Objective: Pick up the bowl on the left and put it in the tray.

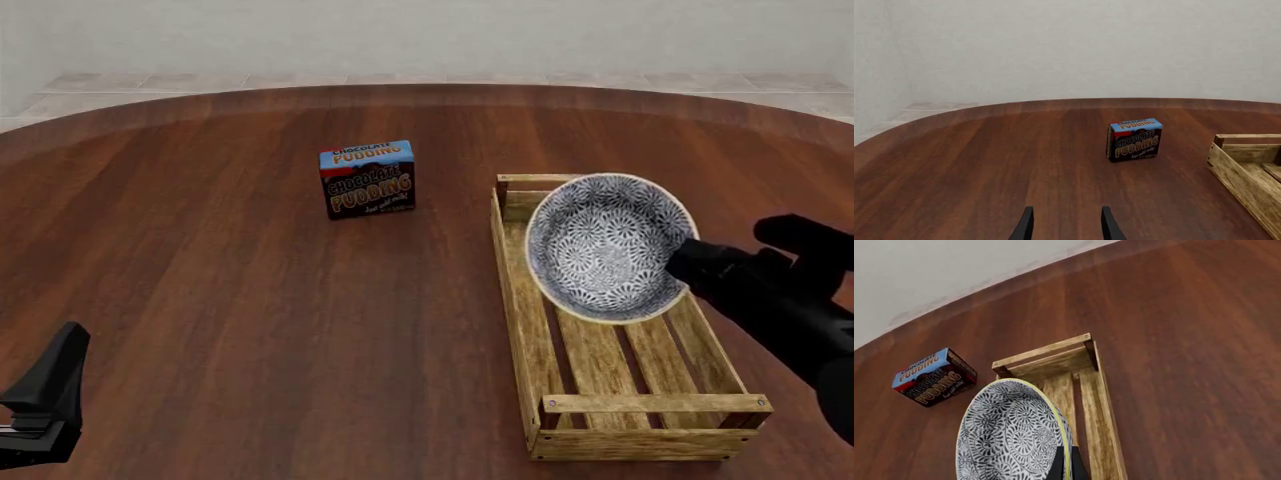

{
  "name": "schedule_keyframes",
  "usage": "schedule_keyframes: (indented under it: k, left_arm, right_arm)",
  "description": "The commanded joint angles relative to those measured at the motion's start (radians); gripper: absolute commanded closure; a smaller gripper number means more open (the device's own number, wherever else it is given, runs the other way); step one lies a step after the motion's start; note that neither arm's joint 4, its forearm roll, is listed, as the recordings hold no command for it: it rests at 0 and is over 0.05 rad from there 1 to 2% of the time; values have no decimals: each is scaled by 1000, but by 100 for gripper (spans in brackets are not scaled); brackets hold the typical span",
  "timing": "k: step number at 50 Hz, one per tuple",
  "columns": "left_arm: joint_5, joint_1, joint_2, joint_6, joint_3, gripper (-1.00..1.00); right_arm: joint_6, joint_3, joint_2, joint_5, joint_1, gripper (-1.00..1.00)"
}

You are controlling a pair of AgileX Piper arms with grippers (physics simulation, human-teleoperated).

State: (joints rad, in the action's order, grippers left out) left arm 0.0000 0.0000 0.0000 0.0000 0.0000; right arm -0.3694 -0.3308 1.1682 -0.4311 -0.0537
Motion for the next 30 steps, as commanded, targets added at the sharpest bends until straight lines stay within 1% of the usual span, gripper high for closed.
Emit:
schedule_keyframes:
  k: [1,18,20,26,28,29,30]
  left_arm:
    - [0,0,0,0,0,-100]
    - [0,0,0,0,0,-100]
    - [0,0,0,0,0,-100]
    - [0,0,0,0,0,-100]
    - [0,0,0,0,0,-100]
    - [0,0,0,0,0,-100]
    - [0,0,0,0,0,-100]
  right_arm:
    - [-10,-1,-5,4,10,100]
    - [-14,7,-3,1,9,100]
    - [-25,8,9,-2,5,100]
    - [-29,12,14,-6,4,100]
    - [-47,11,40,-11,0,100]
    - [-34,12,27,-11,4,100]
    - [-36,12,27,-10,4,100]
